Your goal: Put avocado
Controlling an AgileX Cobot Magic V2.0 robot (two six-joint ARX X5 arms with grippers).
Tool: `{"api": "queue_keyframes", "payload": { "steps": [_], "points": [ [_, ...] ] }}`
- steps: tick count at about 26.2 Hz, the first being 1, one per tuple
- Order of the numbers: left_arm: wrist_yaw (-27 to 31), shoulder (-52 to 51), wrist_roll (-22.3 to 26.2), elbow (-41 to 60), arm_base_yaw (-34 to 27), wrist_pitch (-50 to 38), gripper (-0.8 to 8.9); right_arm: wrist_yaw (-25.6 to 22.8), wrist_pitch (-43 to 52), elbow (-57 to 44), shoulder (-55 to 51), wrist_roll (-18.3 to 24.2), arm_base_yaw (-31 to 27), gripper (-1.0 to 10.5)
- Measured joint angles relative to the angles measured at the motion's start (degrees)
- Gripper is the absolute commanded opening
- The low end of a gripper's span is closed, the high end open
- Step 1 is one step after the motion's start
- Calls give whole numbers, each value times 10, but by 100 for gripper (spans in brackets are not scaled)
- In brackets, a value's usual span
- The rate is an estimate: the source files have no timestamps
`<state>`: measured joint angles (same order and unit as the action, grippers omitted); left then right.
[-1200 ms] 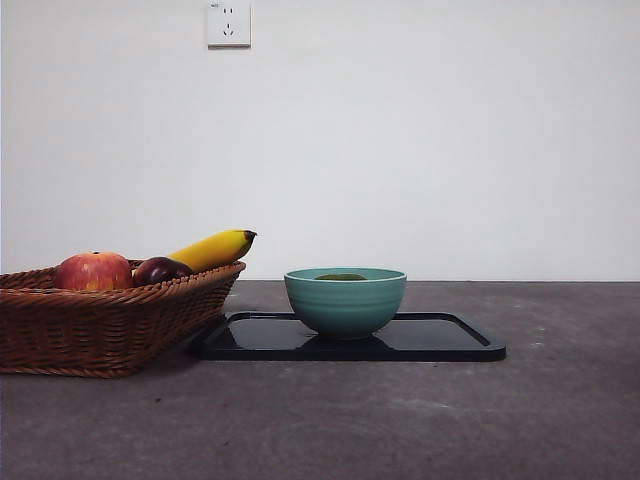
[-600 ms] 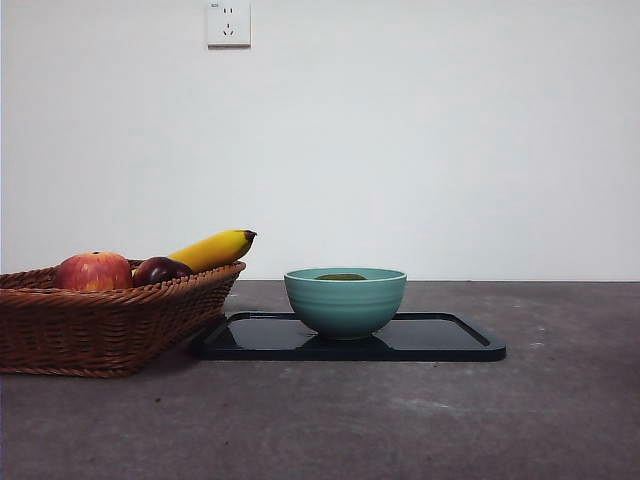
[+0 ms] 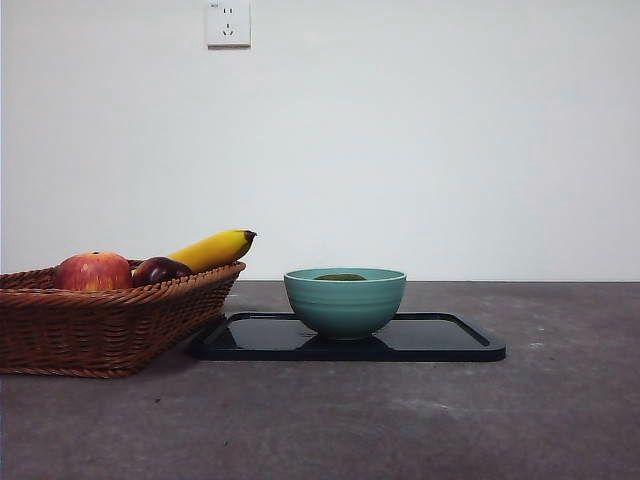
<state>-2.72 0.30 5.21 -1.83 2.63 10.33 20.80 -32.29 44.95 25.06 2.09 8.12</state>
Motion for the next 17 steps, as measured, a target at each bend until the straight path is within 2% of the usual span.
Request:
{"api": "queue_keyframes", "payload": {
  "steps": [2,5,11,17],
  "points": [
    [0,0,0,0,0,0,9,-1,66,-66,-44,3,-52,7],
    [0,0,0,0,0,0,9,-2,160,-167,-101,2,-89,7],
    [0,0,0,0,0,0,9,-47,257,-297,-180,-7,-99,7],
    [0,0,0,0,0,0,9,-103,267,-386,-240,-30,-99,7]
  ]
}}
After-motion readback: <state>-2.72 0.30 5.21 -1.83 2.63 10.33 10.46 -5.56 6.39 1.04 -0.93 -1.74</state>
